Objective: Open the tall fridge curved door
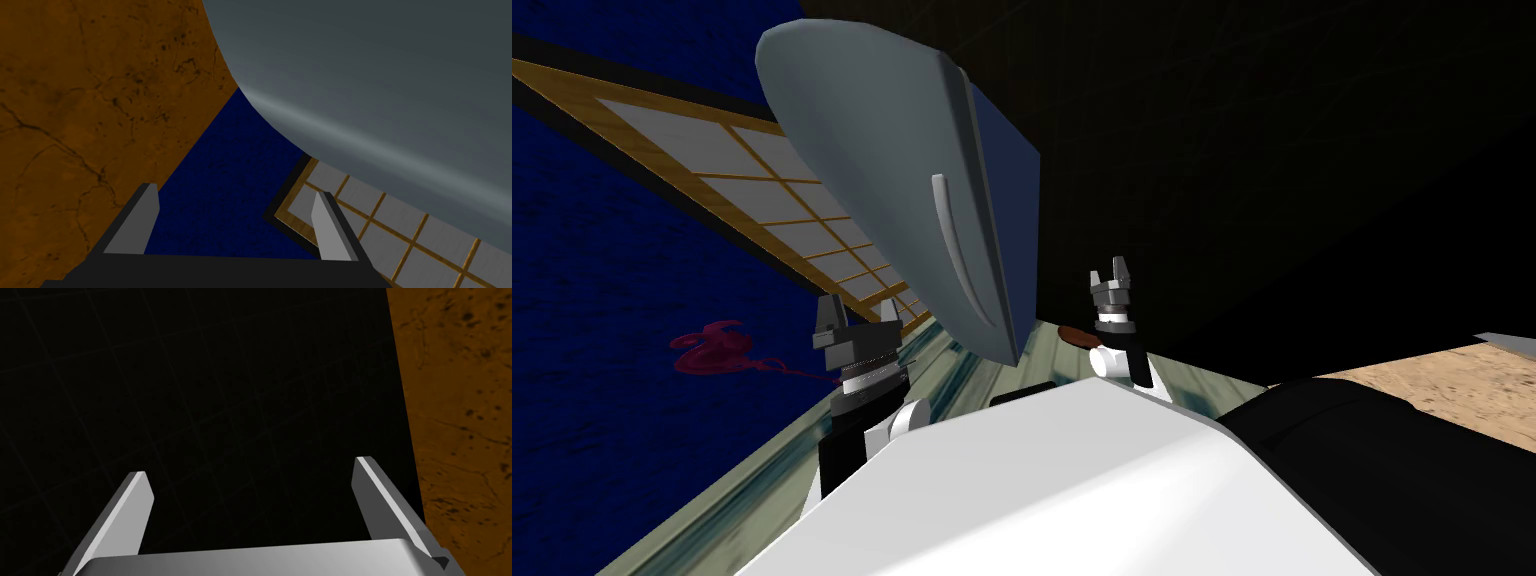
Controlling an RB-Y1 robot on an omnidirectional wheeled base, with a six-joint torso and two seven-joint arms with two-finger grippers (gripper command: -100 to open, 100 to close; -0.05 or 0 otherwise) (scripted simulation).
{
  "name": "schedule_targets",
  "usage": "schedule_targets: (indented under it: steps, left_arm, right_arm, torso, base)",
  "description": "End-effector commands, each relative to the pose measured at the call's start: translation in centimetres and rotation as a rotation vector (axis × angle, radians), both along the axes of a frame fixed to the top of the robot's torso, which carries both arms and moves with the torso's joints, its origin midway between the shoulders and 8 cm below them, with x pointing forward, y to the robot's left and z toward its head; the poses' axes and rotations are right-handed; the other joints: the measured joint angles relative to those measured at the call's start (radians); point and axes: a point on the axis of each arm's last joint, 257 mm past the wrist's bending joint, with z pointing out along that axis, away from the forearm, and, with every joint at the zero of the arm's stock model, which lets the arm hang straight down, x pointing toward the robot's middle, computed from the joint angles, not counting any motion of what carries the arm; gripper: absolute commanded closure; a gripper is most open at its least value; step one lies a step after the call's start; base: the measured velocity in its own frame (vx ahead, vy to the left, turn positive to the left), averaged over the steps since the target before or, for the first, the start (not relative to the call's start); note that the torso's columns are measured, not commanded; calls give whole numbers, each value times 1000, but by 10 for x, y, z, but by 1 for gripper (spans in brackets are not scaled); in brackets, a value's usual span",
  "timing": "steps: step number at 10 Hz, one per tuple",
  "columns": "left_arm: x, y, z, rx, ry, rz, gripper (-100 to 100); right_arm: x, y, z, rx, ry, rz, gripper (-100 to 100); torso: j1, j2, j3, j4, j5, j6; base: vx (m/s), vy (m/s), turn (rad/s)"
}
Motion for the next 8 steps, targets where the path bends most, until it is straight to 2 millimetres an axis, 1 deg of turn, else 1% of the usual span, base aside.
schedule_targets:
  steps: [1, 3, 8]
  left_arm:
    - [0, 0, 0, 0, 0, 0, 0]
    - [0, 0, 0, 0, 0, 0, 0]
    - [0, 0, 0, 0, 0, 0, 0]
  right_arm:
    - [0, 0, 0, 0, 0, 0, 0]
    - [0, 0, 0, 0, 0, 0, 0]
    - [0, 0, 0, 0, 0, 0, 0]
  torso:
    - [0, 40, -82, 41, 0, 0]
    - [0, 175, -351, 176, 0, 0]
    - [0, 544, -1087, 544, 0, 0]
  base:
    - [0, 0, 0]
    - [0, 0, 0]
    - [0, 0, 0]
